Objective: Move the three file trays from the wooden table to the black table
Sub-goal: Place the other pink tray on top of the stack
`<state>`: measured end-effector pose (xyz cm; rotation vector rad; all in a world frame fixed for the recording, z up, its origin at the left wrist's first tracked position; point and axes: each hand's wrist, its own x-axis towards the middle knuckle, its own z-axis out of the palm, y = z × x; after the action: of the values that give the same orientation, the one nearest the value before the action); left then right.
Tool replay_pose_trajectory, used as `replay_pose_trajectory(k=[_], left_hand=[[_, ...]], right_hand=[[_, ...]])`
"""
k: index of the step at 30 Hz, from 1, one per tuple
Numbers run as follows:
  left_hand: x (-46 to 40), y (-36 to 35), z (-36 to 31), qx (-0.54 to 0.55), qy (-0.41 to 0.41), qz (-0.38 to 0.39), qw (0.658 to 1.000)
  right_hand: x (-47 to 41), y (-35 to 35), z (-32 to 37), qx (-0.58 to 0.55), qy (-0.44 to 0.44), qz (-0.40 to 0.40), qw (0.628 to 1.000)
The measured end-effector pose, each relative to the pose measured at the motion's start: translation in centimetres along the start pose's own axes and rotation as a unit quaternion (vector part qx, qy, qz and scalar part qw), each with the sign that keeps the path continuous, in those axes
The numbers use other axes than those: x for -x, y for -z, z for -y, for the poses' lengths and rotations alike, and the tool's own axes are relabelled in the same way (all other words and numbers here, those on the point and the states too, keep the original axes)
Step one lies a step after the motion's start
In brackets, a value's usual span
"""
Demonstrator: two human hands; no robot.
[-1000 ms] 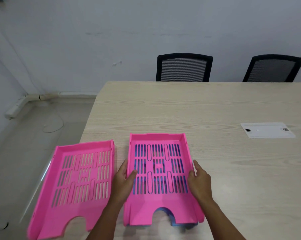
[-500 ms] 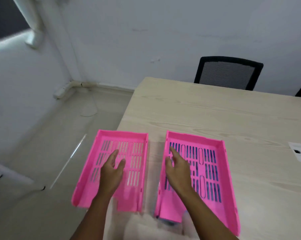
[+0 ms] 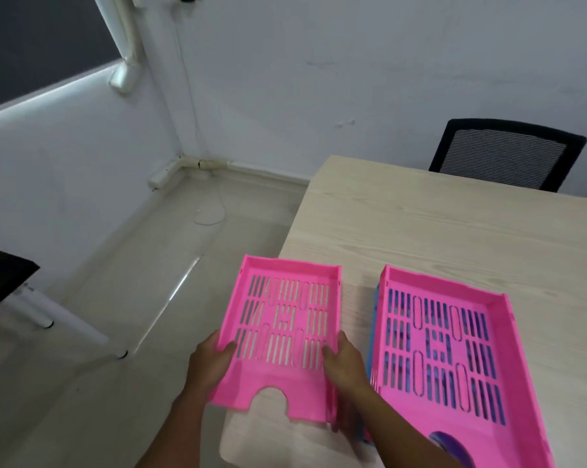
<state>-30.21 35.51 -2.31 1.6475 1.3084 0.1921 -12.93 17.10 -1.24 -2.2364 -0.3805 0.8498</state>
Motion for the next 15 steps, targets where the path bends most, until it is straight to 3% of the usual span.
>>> replay_pose_trajectory(k=[5, 10, 15], left_hand=[[0.5, 1.1, -0.3, 0.050, -0.048, -0.005, 0.998], [1.7, 1.7, -3.7, 0.131, -0.105, -0.012, 0.986], [4.7, -1.4, -8.9, 0.184, -0.172, 0.036, 0.967]], right_hand=[[-0.4, 1.6, 1.6, -0.043, 0.058, -0.079, 0.994], [0.8, 5.3, 3.6, -0.090, 0.106, -0.105, 0.985], [2.2, 11.6, 1.4, -0.133, 0.101, -0.143, 0.976]])
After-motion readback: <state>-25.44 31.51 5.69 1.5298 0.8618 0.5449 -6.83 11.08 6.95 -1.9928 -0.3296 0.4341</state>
